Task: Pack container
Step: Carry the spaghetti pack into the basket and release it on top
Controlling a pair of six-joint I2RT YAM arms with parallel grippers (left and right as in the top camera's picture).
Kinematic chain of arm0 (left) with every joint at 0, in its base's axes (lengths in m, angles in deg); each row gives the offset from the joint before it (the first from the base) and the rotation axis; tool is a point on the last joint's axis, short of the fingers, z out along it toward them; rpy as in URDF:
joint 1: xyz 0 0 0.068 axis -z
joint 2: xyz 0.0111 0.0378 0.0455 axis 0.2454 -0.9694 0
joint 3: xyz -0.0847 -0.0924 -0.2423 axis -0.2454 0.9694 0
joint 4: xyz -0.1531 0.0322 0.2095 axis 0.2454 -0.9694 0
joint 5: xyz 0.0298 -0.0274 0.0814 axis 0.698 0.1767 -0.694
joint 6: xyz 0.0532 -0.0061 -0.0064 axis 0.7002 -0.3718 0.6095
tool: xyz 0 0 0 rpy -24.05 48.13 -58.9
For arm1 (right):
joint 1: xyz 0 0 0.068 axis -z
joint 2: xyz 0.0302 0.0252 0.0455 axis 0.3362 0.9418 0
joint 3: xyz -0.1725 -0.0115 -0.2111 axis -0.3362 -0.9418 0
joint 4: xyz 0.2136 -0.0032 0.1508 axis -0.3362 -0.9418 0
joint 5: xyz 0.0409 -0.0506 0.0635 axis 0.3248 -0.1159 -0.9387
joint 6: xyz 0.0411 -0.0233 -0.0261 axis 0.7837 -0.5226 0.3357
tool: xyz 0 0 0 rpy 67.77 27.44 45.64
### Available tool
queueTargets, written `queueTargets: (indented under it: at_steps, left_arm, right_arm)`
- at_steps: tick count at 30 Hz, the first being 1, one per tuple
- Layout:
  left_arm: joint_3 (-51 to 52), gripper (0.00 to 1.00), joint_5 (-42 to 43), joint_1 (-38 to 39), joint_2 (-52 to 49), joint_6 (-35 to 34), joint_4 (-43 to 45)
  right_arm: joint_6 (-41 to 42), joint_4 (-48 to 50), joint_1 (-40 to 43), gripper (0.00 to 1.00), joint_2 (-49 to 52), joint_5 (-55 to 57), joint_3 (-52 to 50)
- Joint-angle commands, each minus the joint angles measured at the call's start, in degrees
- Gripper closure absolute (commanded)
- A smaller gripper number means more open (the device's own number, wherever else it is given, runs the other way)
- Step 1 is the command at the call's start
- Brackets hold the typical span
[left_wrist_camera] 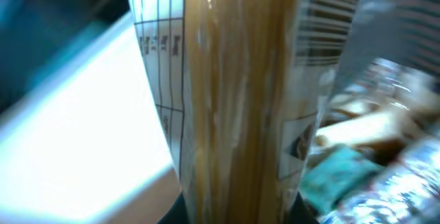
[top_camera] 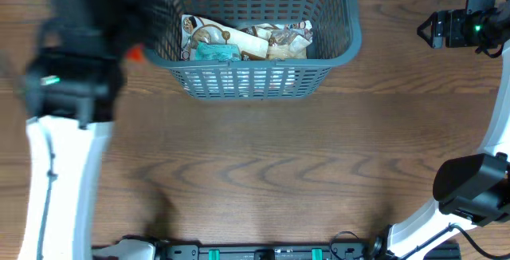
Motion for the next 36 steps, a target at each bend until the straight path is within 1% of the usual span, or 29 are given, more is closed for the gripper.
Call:
queueTargets:
  at_steps: [1, 3, 4, 9, 12, 20, 27, 28, 29, 30, 34, 36]
  left_arm:
    - [-1.3, 0.94, 0.9, 6.4, -1.7, 20.9, 4.3]
    - [-1.3, 0.94, 0.9, 9.0, -3.7, 25.4, 7.1]
    - [-1.3, 0.94, 0.9, 9.9, -4.6, 26.2, 8.7]
    - [-1.3, 0.94, 0.9, 11.3, -11.0, 26.3, 17.1]
    - [-1.3, 0.94, 0.9, 11.3, -15.7, 26.3, 19.7]
    - [-1.3, 0.94, 0.9, 11.2, -27.5, 26.1, 19.5]
    - [-1.3, 0.93, 0.8, 11.2, -32.3, 25.9, 17.7]
    - [-1.3, 0.69, 0.8, 11.2, -32.3, 25.9, 17.7]
    - [-1.3, 0.46, 0.8, 11.2, -32.2, 25.9, 18.0]
    - [-1.3, 0.29, 0.8, 11.2, -32.1, 25.9, 18.3]
    - [-1.3, 0.16, 0.5, 11.2, -30.1, 25.9, 20.4]
    - [-1.3, 0.13, 0.1, 11.2, -28.1, 25.9, 22.8]
  right_arm:
    - [-0.6, -0.1, -0.2, 0.15, 0.7, -0.6, -0.2]
    - [-0.6, -0.1, -0.2, 0.15, 0.7, -0.6, -0.2]
    - [-0.6, -0.1, -0.2, 0.15, 0.7, -0.6, -0.2]
    - [-0.6, -0.3, -0.2, 0.15, 0.7, -0.6, -0.2]
    - [-0.6, -0.3, -0.2, 0.14, 0.7, -0.6, -0.2]
    - [-0.6, -0.3, -0.2, 0.14, 0.7, -0.6, -0.2]
    - [-0.6, -0.3, -0.2, 0.14, 0.7, -0.6, -0.2]
    - [-0.6, -0.3, -0.2, 0.14, 0.7, -0.6, -0.2]
    - [-0.6, -0.3, -0.2, 0.13, 0.7, -0.6, -0.2]
    - [-0.6, -0.3, -0.2, 0.13, 0.7, -0.6, -0.2]
    - [-0.6, -0.3, -0.2, 0.12, 0.7, -0.6, -0.2]
    - [-0.6, -0.3, -0.2, 0.12, 0.7, -0.6, -0.2]
